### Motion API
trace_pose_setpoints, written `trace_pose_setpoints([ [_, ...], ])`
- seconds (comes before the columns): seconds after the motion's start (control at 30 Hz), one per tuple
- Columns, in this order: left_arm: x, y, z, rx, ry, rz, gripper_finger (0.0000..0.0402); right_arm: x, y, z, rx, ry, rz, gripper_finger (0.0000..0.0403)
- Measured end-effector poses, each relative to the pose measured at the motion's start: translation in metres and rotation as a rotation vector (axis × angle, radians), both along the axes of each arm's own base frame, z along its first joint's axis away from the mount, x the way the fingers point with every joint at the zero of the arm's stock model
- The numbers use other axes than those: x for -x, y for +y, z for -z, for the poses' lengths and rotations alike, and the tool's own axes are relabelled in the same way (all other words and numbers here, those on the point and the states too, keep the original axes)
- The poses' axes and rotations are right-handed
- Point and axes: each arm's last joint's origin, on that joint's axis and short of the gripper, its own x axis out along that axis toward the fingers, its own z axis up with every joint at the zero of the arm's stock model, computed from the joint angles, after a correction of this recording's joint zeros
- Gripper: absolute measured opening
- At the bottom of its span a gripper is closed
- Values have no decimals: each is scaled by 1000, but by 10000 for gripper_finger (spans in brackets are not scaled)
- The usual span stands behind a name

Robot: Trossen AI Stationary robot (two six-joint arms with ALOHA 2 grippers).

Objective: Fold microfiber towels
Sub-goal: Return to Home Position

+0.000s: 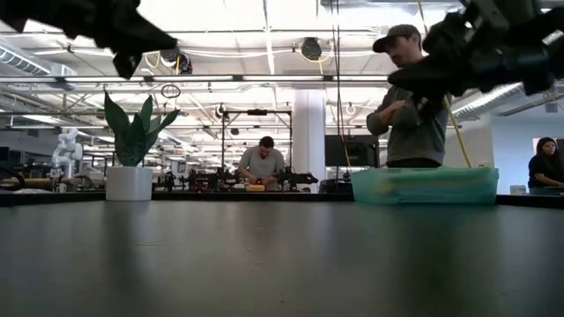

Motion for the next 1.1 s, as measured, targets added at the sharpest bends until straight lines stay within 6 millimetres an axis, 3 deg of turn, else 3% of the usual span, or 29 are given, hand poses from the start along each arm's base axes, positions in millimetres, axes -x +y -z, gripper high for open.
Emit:
trace_pose_setpoints([
  [0.33,26,0,45,3,-48,15,2,31,2,29,24,-44,70,0],
  [0.73,35,-5,92,46,-175,63,1,33,3,34,109,-9,55,0],
  [1.1,38,-10,111,33,-44,79,1,35,2,46,213,113,64,0],
])
